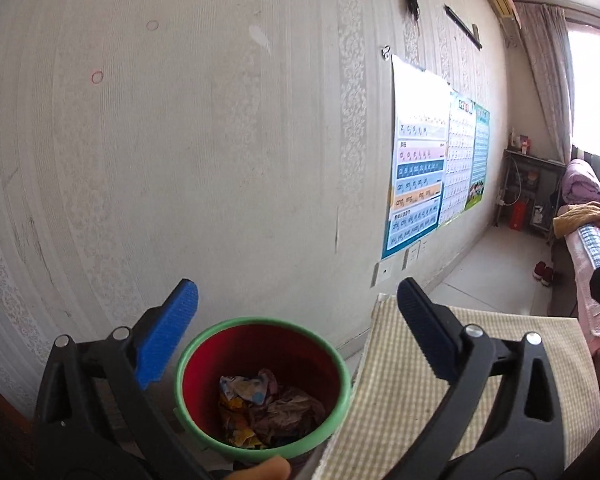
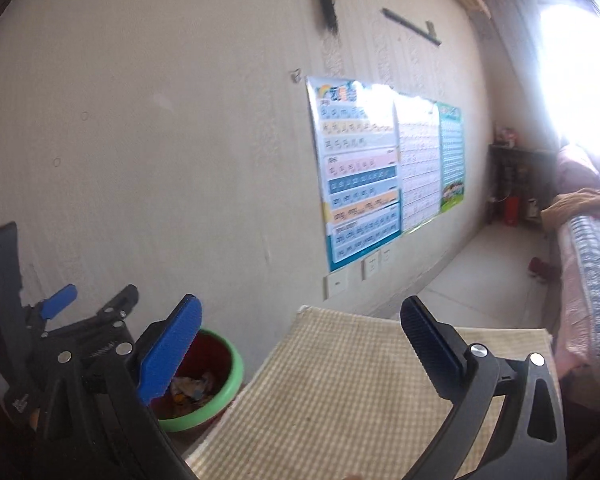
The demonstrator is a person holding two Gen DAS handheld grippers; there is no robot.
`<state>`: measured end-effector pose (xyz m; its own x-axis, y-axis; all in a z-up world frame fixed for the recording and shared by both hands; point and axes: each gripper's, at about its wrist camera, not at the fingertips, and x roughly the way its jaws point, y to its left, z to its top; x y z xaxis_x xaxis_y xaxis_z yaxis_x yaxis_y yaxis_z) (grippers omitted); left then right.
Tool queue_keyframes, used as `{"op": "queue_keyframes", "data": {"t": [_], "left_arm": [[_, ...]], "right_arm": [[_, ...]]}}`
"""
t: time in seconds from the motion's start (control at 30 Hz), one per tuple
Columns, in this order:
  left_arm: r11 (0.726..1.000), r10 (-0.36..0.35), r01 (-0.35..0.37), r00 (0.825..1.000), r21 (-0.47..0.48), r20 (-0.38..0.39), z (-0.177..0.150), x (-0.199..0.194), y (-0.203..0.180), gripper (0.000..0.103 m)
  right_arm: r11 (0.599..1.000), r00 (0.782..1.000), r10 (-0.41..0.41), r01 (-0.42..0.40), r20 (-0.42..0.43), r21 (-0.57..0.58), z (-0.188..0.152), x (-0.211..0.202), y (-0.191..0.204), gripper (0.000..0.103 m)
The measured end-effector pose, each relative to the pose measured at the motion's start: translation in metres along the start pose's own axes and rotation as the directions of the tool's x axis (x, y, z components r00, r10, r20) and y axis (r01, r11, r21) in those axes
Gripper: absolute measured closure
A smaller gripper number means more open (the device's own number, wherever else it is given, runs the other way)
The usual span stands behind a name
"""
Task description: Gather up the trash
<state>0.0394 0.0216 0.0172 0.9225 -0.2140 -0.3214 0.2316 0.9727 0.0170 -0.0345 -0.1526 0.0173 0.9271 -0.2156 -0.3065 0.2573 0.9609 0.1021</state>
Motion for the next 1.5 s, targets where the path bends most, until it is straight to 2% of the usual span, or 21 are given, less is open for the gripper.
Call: {"op": "queue_keyframes", "data": {"t": [0.03, 0.17, 0.37, 1.5], "left_arm": [[1.000, -0.013, 0.013, 1.000, -0.010, -0.001, 0.003, -0.003, -0.006, 0.005], [0.999, -0.037, 0.036, 0.999, -0.028, -0.030, 0.010, -0.012, -0.023, 0.005], [0.999, -0.031, 0.029, 0.997, -0.031, -0.072, 0.010, -0.019, -0.034, 0.005], [1.000, -0.005, 0.005, 0.994, -0.001, -0.110, 0.002, -0.012, -0.036, 0.005]], "right_arm": [[0.999, 0.999, -0.034, 0.034, 0.011, 0.002, -0.001, -0.006, -0.007, 0.006], [0.996, 0.997, -0.072, 0.072, -0.003, 0.059, -0.004, -0.019, -0.036, 0.006], [0.991, 0.992, -0.123, 0.123, -0.008, 0.054, -0.013, -0.036, -0.054, 0.006], [0.992, 0.991, -0.118, 0.120, -0.067, 0.026, -0.032, -0.034, -0.045, 0.006]]}}
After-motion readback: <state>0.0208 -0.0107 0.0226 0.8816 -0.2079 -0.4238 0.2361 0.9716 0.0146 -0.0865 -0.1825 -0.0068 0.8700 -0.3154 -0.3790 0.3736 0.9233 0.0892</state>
